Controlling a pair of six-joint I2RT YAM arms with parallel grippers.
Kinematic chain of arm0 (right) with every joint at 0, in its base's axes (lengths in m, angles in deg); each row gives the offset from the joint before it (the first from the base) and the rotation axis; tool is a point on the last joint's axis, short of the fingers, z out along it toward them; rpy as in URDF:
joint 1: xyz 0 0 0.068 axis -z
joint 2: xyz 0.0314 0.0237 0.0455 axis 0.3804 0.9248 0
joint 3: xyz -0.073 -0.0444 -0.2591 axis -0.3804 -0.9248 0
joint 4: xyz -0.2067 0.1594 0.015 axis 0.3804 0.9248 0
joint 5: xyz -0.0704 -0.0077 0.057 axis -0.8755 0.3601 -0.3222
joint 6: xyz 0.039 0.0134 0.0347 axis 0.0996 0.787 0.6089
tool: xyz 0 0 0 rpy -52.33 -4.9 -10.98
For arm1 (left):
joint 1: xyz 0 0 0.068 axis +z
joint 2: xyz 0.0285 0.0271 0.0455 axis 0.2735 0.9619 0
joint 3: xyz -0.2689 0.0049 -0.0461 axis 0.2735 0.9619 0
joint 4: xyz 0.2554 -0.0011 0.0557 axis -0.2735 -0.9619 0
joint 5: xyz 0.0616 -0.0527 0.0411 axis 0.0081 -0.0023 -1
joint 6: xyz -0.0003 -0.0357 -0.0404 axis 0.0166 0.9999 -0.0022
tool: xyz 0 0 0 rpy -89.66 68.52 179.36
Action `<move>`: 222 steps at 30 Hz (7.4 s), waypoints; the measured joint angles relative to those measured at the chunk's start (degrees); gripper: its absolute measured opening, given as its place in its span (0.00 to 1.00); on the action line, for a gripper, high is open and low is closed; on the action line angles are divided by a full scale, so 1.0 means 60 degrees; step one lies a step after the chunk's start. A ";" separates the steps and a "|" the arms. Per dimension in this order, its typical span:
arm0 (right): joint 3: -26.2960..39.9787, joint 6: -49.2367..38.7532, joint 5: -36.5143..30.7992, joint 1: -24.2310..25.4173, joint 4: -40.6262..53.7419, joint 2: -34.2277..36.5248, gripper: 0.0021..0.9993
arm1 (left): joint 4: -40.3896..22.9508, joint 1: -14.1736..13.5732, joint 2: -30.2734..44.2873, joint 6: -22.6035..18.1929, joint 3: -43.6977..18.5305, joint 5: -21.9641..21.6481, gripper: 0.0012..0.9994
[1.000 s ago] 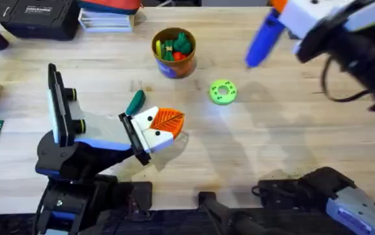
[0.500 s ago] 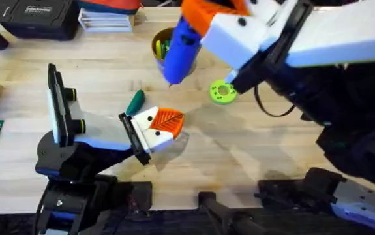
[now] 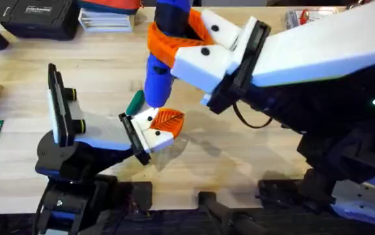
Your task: Pick up the gripper from the table and insert it into the empty holder that is missing its gripper. Then pick up a screw, insert it into the mounting hole, and use the screwdriver to tighten it. Finally, clean up the table by picking up the vegetable and placing it into the bucket.
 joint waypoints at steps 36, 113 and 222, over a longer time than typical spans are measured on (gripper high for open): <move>0.0000 0.0819 -0.0004 -0.0073 -0.0249 0.0787 0.02 | -0.0004 0.0000 -0.0002 0.0003 0.0000 0.0000 0.00; -0.0022 -1.3344 -0.3807 0.7931 0.3699 0.4602 0.02 | -0.0007 0.0000 0.0000 0.0003 0.0000 0.0000 0.00; 0.4849 -0.2187 0.1282 0.5428 1.4512 0.1468 0.99 | -0.6364 0.0076 0.9111 0.0192 -0.7839 -0.9369 0.99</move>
